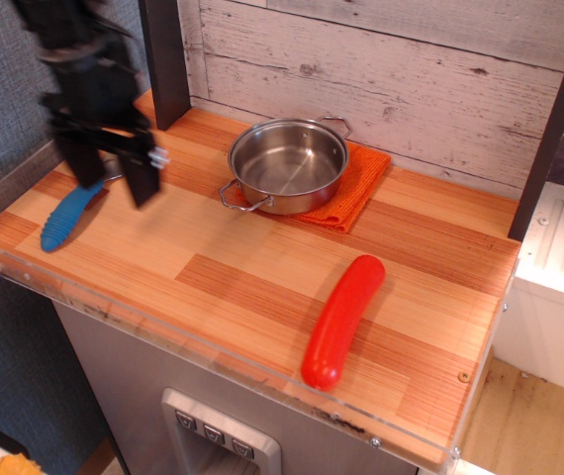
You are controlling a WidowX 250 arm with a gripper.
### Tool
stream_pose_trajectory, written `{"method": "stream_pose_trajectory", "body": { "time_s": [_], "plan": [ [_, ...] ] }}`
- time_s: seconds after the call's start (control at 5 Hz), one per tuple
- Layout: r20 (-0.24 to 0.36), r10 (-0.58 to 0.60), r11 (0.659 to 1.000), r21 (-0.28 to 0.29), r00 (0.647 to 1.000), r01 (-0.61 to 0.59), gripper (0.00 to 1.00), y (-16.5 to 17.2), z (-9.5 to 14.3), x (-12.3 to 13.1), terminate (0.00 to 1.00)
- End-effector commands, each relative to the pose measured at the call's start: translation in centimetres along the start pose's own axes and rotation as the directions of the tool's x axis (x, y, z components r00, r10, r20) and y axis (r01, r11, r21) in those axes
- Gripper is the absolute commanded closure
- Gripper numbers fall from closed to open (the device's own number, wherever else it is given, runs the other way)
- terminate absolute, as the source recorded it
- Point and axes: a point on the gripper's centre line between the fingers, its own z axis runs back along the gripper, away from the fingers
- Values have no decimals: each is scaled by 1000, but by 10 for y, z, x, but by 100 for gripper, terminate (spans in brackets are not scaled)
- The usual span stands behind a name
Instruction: Place the hot dog inside the pot
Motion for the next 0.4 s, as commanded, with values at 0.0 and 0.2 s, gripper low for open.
{"method": "stream_pose_trajectory", "body": {
  "time_s": [0.0,0.2],
  "plan": [
    [78,-111,993,-28,991,113,0,-97,12,-10,0],
    [31,-95,992,-75,995,97,0,-144,-10,2,0]
  ]
}}
